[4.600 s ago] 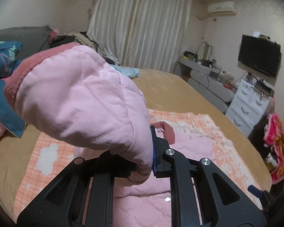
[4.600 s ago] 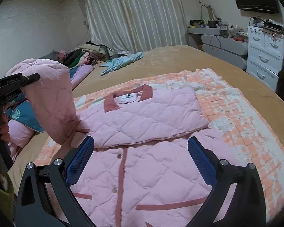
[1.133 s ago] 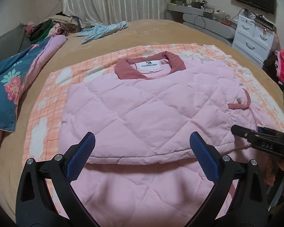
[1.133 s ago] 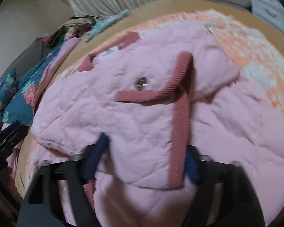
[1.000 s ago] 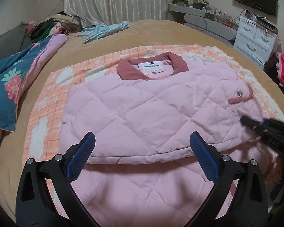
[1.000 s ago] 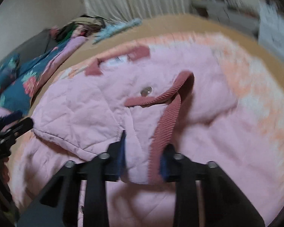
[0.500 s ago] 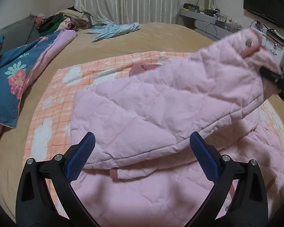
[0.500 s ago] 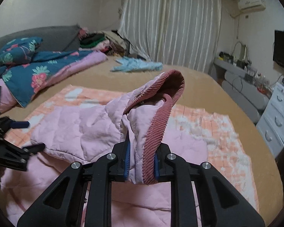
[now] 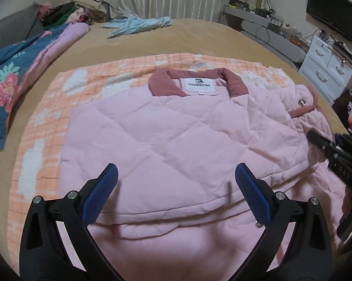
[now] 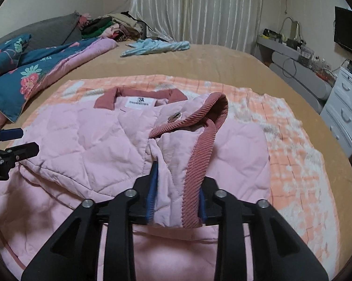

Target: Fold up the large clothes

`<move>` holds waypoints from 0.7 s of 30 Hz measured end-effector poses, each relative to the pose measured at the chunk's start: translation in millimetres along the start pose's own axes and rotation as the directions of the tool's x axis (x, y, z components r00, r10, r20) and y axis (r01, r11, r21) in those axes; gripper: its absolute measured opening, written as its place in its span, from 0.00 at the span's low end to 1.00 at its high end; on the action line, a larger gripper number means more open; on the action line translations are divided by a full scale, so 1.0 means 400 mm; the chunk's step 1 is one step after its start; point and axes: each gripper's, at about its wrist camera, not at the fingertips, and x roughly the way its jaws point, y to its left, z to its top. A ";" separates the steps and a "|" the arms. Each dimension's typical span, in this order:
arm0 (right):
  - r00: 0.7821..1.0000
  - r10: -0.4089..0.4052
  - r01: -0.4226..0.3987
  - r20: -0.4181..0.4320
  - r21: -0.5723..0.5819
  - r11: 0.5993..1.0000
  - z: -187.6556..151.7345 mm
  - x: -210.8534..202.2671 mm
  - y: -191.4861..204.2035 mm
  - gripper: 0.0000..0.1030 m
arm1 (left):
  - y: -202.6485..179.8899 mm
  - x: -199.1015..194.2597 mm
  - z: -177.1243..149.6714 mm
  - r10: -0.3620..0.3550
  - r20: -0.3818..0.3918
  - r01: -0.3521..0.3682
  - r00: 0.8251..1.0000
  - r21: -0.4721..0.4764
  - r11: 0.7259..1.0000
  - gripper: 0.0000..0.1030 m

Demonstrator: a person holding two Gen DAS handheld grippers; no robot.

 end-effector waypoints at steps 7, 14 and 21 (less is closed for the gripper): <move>0.998 -0.040 0.038 0.038 0.045 0.998 0.000 -0.038 -0.041 0.62 | -0.017 0.065 -0.003 -0.002 -0.066 0.003 0.998 0.009 1.000 0.91; 0.999 0.006 -0.007 0.039 0.024 1.000 0.032 -0.043 -0.012 0.76 | 0.002 0.098 -0.015 0.003 -0.091 -0.003 0.996 -0.004 1.000 0.91; 0.999 0.012 -0.015 -0.053 -0.042 0.999 0.032 0.037 0.066 0.80 | 0.013 0.109 -0.023 -0.002 -0.093 0.002 0.996 -0.003 1.000 0.91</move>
